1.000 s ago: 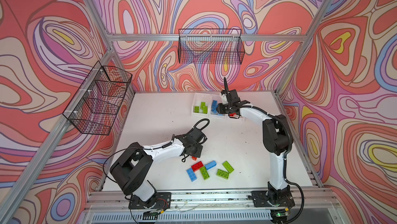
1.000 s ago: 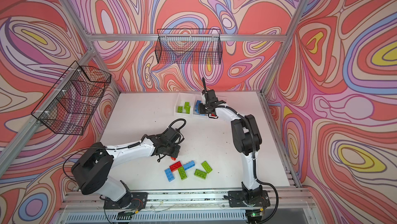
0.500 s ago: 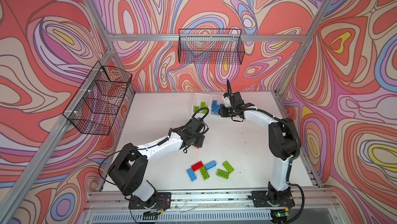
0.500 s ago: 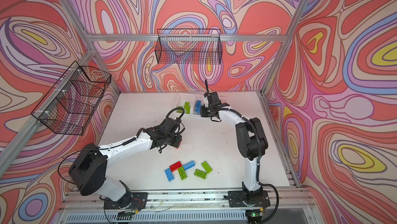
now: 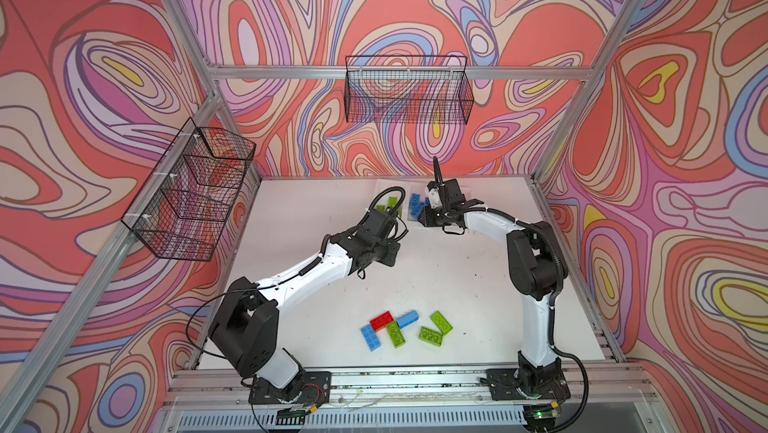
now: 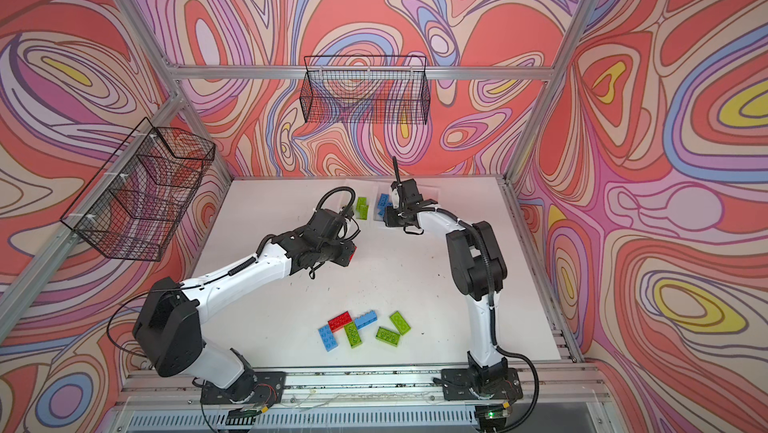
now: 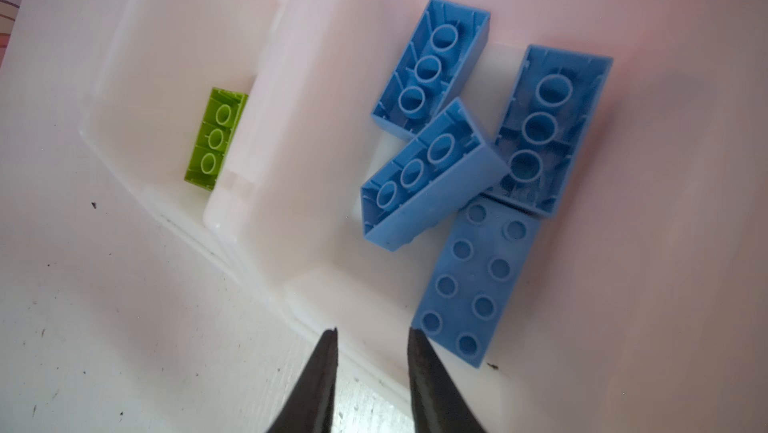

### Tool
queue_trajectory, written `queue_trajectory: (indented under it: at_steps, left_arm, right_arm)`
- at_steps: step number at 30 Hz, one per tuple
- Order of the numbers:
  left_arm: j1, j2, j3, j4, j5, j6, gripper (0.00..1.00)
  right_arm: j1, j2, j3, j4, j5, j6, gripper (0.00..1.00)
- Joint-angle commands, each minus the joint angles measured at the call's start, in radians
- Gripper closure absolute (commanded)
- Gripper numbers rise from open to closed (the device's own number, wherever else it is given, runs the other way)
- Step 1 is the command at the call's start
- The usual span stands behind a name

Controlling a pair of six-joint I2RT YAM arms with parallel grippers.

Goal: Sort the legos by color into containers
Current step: 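Release the red brick into the farthest bin while the right reaches the pile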

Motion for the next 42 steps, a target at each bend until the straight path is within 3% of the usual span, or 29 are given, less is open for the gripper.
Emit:
queue_trajectory:
  at_steps: [1,7,20,26,34,38,42]
  left_arm:
    - [0.007,0.044,0.076,0.006,0.017,0.06,0.89]
    - [0.007,0.142,0.23,0.041,0.082,0.098,0.89]
    - [-0.011,0.503,0.614,0.238,0.292,0.135,0.88]
    - [-0.012,0.725,0.843,0.307,0.351,0.181,0.86]
    - [-0.012,0.991,1.182,0.281,0.358,0.118,0.8]
    - [-0.012,1.034,1.24,0.285,0.35,0.081,0.56]
    - [-0.012,0.993,1.228,0.263,0.325,0.102,0.21]
  right_arm:
    - [-0.015,0.009,0.038,0.022,0.01,0.016,0.69]
    - [-0.045,-0.132,-0.035,0.051,-0.01,0.028,0.66]
    - [-0.245,-0.628,-0.506,0.123,0.102,0.133,0.64]
    - [-0.249,-0.768,-0.656,0.059,0.071,0.127,0.64]
    - [-0.185,-0.975,-0.838,-0.056,0.013,0.133,0.54]
    - [-0.03,-1.011,-0.891,-0.097,0.098,0.189,0.53]
    - [0.107,-0.987,-0.919,-0.121,0.161,0.245,0.53]
